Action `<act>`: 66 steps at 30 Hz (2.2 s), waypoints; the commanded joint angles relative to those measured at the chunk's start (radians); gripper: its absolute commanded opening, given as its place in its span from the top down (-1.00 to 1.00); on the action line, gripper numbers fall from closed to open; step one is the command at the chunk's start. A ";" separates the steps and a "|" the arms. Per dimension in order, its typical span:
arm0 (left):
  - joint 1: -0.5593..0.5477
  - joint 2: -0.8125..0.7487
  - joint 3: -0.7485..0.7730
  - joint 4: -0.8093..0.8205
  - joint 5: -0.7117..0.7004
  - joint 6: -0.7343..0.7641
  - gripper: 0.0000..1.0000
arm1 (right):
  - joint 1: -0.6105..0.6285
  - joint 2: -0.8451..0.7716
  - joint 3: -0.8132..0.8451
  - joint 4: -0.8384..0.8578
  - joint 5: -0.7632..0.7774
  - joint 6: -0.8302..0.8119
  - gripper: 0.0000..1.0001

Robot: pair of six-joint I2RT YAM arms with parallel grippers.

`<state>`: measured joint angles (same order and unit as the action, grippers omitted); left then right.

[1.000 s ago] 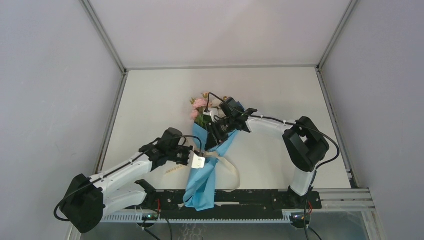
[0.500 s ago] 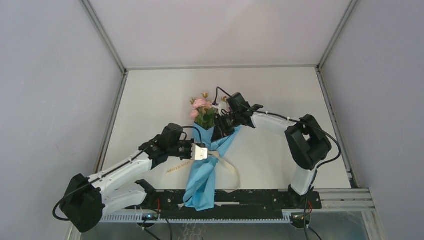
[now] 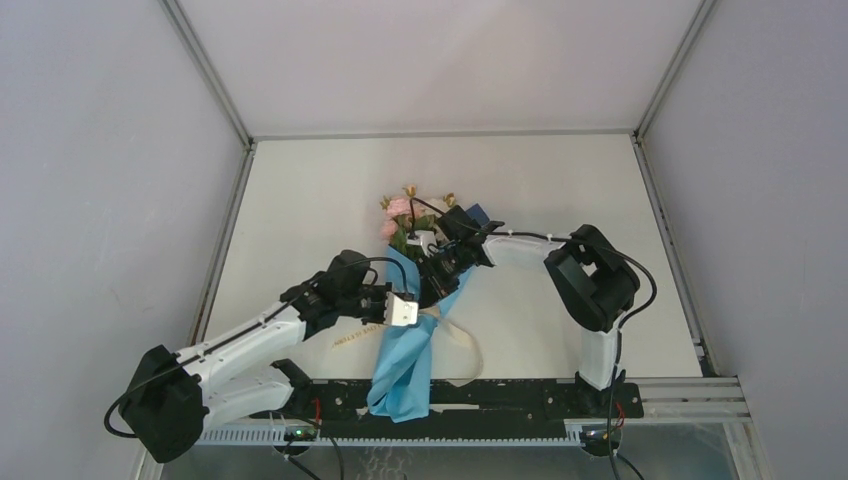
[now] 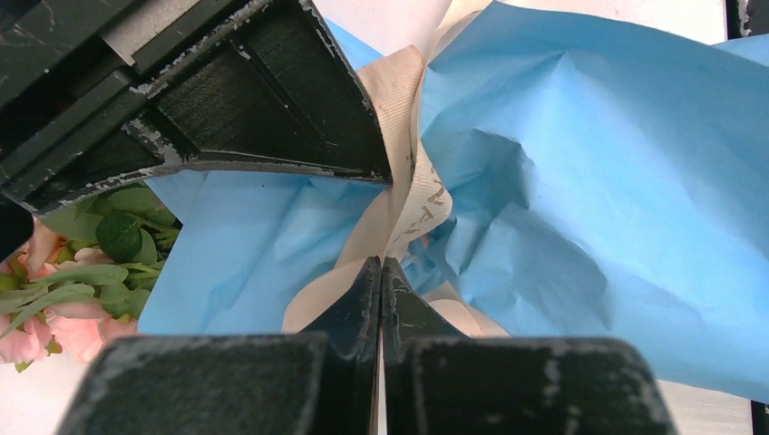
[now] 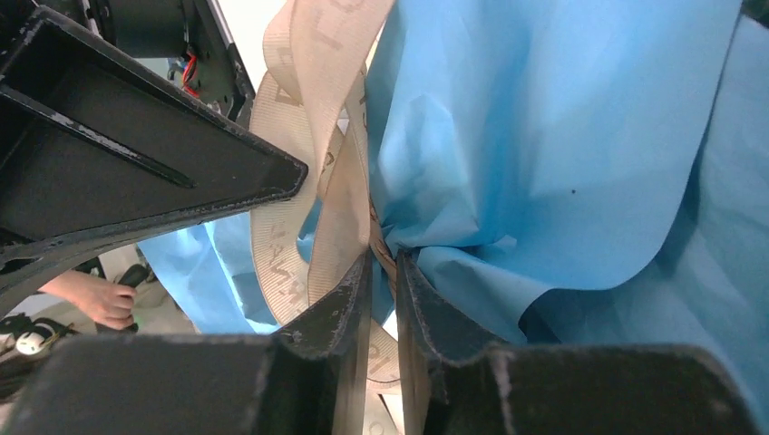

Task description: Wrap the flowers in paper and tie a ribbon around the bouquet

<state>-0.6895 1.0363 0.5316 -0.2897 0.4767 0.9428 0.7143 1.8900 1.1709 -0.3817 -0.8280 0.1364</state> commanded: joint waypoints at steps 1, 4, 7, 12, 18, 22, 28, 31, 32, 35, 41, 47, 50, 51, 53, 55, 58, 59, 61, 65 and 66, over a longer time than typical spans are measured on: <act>-0.013 0.000 0.016 -0.006 0.028 0.035 1.00 | 0.010 0.020 0.045 -0.004 -0.069 -0.034 0.53; -0.012 0.001 0.012 -0.006 0.022 0.040 1.00 | 0.021 0.040 0.052 0.004 -0.130 -0.032 0.53; -0.012 -0.003 0.009 -0.004 0.013 0.042 1.00 | 0.025 0.054 0.052 0.021 -0.210 -0.029 0.51; -0.012 -0.020 0.013 -0.025 -0.007 0.055 0.93 | 0.029 0.064 0.052 0.081 -0.312 0.012 0.48; -0.009 -0.038 0.031 -0.122 0.000 0.110 0.75 | 0.023 0.048 0.024 0.225 -0.339 0.122 0.40; -0.007 -0.052 0.046 -0.151 -0.005 0.104 0.58 | 0.015 0.032 -0.014 0.358 -0.340 0.223 0.38; -0.007 -0.054 0.044 -0.138 -0.003 0.060 0.41 | 0.035 0.045 -0.027 0.409 -0.347 0.249 0.36; -0.005 -0.054 0.039 -0.118 -0.007 0.034 0.44 | 0.036 0.050 -0.027 0.409 -0.352 0.248 0.36; -0.005 -0.051 0.034 -0.102 -0.012 0.025 0.43 | 0.036 0.050 -0.027 0.410 -0.354 0.248 0.34; -0.006 -0.041 0.017 -0.048 -0.038 -0.006 0.43 | 0.038 0.049 -0.026 0.412 -0.353 0.248 0.28; -0.006 -0.024 0.008 0.001 -0.070 -0.035 0.68 | 0.046 0.050 -0.027 0.317 -0.274 0.191 0.12; -0.005 -0.019 0.008 0.016 -0.061 -0.076 0.80 | 0.061 0.050 -0.026 0.292 -0.242 0.174 0.10; -0.006 -0.018 0.007 0.027 -0.057 -0.090 0.80 | 0.064 0.041 -0.026 0.290 -0.224 0.173 0.21; -0.006 -0.017 0.007 0.028 -0.058 -0.092 0.80 | 0.063 0.039 -0.026 0.291 -0.222 0.172 0.30; -0.005 -0.019 0.005 0.030 -0.060 -0.094 0.79 | 0.064 0.033 -0.026 0.287 -0.215 0.171 0.52; -0.004 -0.023 0.004 0.028 -0.068 -0.094 0.79 | 0.061 0.024 -0.027 0.270 -0.204 0.161 0.72; 0.002 -0.038 0.015 0.005 -0.071 -0.088 0.74 | 0.052 0.008 -0.027 0.243 -0.183 0.146 0.81; 0.010 -0.043 0.025 -0.014 -0.061 -0.086 0.68 | 0.050 0.000 -0.027 0.235 -0.176 0.142 0.82; 0.030 -0.049 0.050 -0.071 -0.035 -0.071 0.49 | 0.048 -0.009 -0.026 0.221 -0.157 0.138 0.83; 0.051 -0.065 0.077 -0.118 -0.029 0.003 0.23 | 0.055 -0.032 -0.026 0.190 -0.109 0.127 0.84; 0.050 -0.072 0.083 -0.125 -0.004 0.031 0.21 | 0.057 -0.035 -0.027 0.189 -0.105 0.127 0.84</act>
<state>-0.6510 1.0008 0.5346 -0.3691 0.4229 0.8932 0.7673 1.9369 1.1423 -0.1722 -0.9768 0.2989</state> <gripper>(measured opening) 0.371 0.083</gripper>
